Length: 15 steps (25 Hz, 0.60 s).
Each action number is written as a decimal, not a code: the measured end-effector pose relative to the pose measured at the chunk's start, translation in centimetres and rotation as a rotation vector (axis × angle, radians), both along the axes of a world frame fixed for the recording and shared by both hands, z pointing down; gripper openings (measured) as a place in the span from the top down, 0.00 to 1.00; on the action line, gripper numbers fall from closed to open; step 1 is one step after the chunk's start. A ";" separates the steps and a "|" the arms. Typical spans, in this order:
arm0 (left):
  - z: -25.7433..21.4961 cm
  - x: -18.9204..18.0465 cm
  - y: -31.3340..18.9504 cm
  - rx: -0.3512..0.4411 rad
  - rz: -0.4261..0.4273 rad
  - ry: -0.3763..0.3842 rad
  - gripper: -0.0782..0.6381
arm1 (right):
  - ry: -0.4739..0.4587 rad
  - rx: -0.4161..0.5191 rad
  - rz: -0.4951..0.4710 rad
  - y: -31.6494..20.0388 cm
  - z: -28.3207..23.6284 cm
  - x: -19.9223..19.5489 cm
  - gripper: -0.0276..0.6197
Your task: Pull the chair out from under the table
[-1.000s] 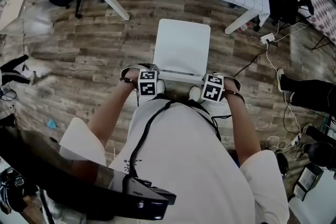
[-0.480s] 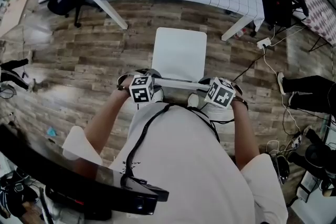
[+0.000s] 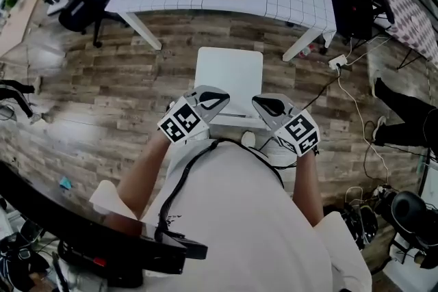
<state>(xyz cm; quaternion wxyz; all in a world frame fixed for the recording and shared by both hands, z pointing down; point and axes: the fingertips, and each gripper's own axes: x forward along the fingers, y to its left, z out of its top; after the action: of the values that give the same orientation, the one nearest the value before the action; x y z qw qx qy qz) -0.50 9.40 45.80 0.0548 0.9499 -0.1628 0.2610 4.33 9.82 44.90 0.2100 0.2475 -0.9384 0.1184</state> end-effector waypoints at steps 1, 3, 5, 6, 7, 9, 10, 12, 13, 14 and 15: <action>-1.0 0.2 -0.6 0.007 -0.030 0.042 0.88 | -0.032 0.018 0.039 -0.5 -0.8 0.3 0.95; -2.9 0.1 -1.7 0.017 -0.095 0.127 0.88 | -0.099 0.055 0.128 -1.6 -2.5 1.3 0.95; -4.5 -0.4 -2.7 0.013 -0.172 0.209 0.88 | -0.163 0.085 0.205 -2.5 -4.1 2.2 0.95; -5.1 -0.7 -3.1 0.010 -0.206 0.241 0.88 | -0.190 0.095 0.232 -2.8 -4.8 2.6 0.95; -5.5 -1.1 -3.5 0.011 -0.233 0.260 0.88 | -0.210 0.103 0.249 -3.0 -5.4 2.9 0.95; -5.6 -1.7 -3.9 0.021 -0.266 0.264 0.88 | -0.229 0.115 0.265 -3.2 -6.0 3.2 0.95; -5.3 -2.1 -4.2 0.024 -0.278 0.258 0.88 | -0.230 0.118 0.267 -3.2 -6.1 3.2 0.95; -4.8 -2.6 -4.7 0.021 -0.302 0.252 0.88 | -0.222 0.117 0.268 -3.4 -5.8 3.3 0.95; -4.6 -2.9 -4.8 0.019 -0.314 0.252 0.88 | -0.216 0.113 0.266 -3.4 -5.6 3.2 0.95; -4.5 -3.1 -4.9 0.018 -0.324 0.254 0.88 | -0.211 0.110 0.263 -3.2 -5.5 3.1 0.95; -4.7 -3.3 -4.7 0.019 -0.332 0.254 0.88 | -0.208 0.107 0.260 -2.9 -5.6 3.0 0.95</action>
<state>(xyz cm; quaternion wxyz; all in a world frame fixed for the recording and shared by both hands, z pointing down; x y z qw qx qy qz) -3.77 4.67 41.14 0.1080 0.9359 -0.3112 0.1250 7.33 6.89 39.34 0.0813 0.3639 -0.9202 0.1193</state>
